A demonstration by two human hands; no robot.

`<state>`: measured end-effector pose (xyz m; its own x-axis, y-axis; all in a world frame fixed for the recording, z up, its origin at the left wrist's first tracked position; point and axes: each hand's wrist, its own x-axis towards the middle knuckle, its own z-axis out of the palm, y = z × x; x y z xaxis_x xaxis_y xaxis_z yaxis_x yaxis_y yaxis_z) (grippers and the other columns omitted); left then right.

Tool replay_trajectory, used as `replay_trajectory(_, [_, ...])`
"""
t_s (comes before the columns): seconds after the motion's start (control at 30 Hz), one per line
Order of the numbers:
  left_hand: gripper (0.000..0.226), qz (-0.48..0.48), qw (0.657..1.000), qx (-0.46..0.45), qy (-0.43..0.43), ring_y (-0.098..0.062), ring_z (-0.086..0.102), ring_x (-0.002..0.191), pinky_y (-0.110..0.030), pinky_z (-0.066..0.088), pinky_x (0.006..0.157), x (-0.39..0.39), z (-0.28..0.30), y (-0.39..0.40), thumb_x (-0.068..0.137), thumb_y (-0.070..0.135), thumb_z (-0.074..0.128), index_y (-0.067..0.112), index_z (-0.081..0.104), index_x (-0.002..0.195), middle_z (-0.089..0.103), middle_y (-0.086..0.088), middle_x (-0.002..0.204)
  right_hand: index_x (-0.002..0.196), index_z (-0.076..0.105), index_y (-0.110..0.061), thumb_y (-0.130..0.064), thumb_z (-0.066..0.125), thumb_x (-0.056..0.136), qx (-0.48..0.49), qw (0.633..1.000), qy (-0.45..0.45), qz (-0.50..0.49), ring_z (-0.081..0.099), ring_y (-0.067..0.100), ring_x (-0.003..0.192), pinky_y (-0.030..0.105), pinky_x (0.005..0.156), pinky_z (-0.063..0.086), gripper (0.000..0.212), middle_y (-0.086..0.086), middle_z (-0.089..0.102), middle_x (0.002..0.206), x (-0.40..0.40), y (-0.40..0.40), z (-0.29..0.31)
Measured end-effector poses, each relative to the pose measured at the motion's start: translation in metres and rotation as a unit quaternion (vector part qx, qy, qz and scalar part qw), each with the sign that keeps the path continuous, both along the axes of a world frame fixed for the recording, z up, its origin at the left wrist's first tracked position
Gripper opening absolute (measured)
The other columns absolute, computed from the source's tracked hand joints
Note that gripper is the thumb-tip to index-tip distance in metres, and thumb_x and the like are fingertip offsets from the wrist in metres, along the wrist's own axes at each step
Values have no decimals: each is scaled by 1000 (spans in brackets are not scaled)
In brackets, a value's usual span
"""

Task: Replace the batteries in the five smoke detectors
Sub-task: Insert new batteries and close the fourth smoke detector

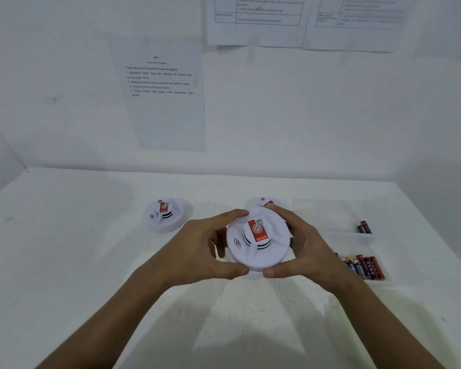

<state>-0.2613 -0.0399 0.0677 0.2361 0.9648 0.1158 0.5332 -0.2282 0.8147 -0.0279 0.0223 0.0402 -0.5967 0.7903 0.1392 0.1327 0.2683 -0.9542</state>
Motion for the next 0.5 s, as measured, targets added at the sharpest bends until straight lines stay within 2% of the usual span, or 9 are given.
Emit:
replay_trajectory(0.07, [83,-1,1000,12,23,-14,54,66,-23,53,63,-1,2,1,65,34,86,40,46,137,64,8,84,138,50,-30,-27,95,48,15,1000,-19,-13,55,20,123,55,95,52,100,-8,56,138,0,1,-1])
replay_trajectory(0.23, [81,2,999,22,23,-18,52,65,-27,53,63,-5,2,6,63,32,85,41,47,134,60,4,79,134,53,-39,-29,95,48,43,998,-20,-28,56,22,121,61,90,51,96,-15,55,135,-4,3,-1])
replay_trajectory(0.4, [78,-7,1000,12,7,-22,51,66,-30,53,62,-9,2,12,64,27,86,44,49,130,63,1,84,132,53,-46,-32,95,47,44,998,-30,-38,58,22,116,59,84,53,96,-12,56,134,-10,6,-2])
replay_trajectory(0.5, [78,-11,1000,14,17,-23,51,67,-32,54,63,-15,2,16,64,28,85,44,48,132,64,-1,86,132,53,-44,-33,94,46,43,998,-29,-42,58,19,115,52,82,56,95,-14,57,132,-15,7,-2])
